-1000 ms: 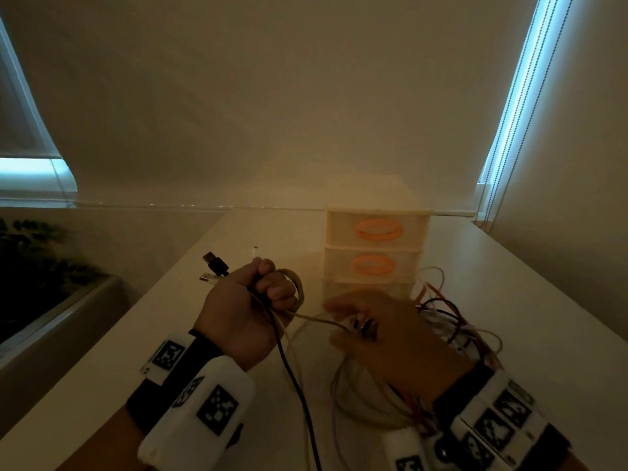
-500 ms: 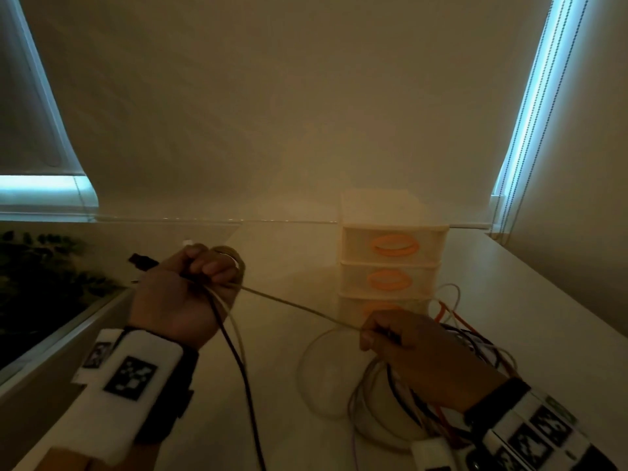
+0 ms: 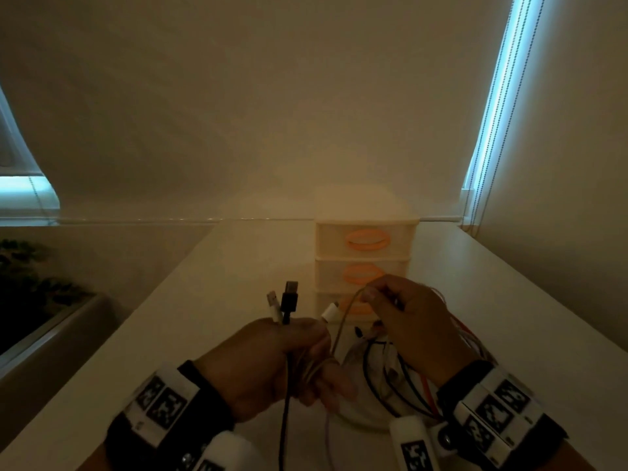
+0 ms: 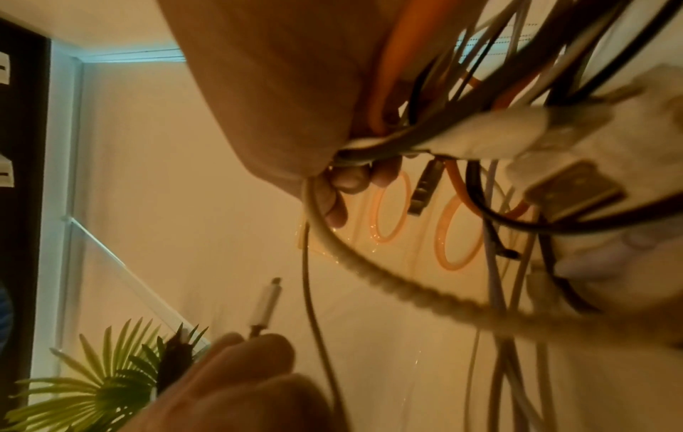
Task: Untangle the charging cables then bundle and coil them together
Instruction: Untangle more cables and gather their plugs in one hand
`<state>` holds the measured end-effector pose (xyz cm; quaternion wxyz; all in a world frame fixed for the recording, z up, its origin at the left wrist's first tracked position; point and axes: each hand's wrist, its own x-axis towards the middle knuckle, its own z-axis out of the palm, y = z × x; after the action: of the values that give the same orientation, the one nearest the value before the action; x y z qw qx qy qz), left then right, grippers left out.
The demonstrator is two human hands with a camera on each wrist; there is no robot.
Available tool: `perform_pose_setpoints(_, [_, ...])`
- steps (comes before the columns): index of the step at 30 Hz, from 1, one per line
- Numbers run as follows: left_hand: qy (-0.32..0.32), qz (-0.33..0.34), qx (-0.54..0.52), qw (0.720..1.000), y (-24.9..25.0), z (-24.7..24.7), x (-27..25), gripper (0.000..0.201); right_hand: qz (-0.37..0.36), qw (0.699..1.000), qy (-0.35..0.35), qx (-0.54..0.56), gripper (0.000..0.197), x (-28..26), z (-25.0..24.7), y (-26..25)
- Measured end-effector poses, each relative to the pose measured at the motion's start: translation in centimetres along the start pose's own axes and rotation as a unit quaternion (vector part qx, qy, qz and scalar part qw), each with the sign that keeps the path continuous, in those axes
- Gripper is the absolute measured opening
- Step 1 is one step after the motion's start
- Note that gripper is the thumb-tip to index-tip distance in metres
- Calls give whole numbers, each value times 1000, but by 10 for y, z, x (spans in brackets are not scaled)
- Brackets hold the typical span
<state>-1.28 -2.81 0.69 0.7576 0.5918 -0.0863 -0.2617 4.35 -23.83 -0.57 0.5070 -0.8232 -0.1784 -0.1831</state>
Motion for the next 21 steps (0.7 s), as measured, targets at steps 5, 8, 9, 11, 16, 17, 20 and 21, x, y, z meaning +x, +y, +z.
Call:
perform_pose_setpoints(5, [104,63,-120,985,-3,6,11,33,-18,994,-64,91,15,-2,-6,-4])
perform_pose_setpoints(8, [110,111,-248,956,-3,3,18,39,-64,985,-158,37,12,-10,0,-6])
perform_pose_setpoints(9, [109,125,-290,943,-2,2,19,41,-78,980,-182,12,12,-12,4,-7])
perform_pose_setpoints(11, [106,152,-346,920,-2,-1,20,43,-82,974,-210,-34,12,-14,8,-9])
perform_pose_setpoints(16, [103,172,-373,906,0,-2,21,40,-61,968,-223,-94,12,-13,7,-9])
perform_pose_setpoints(17, [103,170,-372,907,0,-2,21,40,-57,967,-227,-98,11,-12,7,-8])
perform_pose_setpoints(20, [99,173,-365,909,0,-2,21,42,-59,966,-230,-99,6,-12,8,-10])
perform_pose_setpoints(21, [100,175,-365,909,1,-3,20,42,-63,968,-225,-92,5,-13,7,-12])
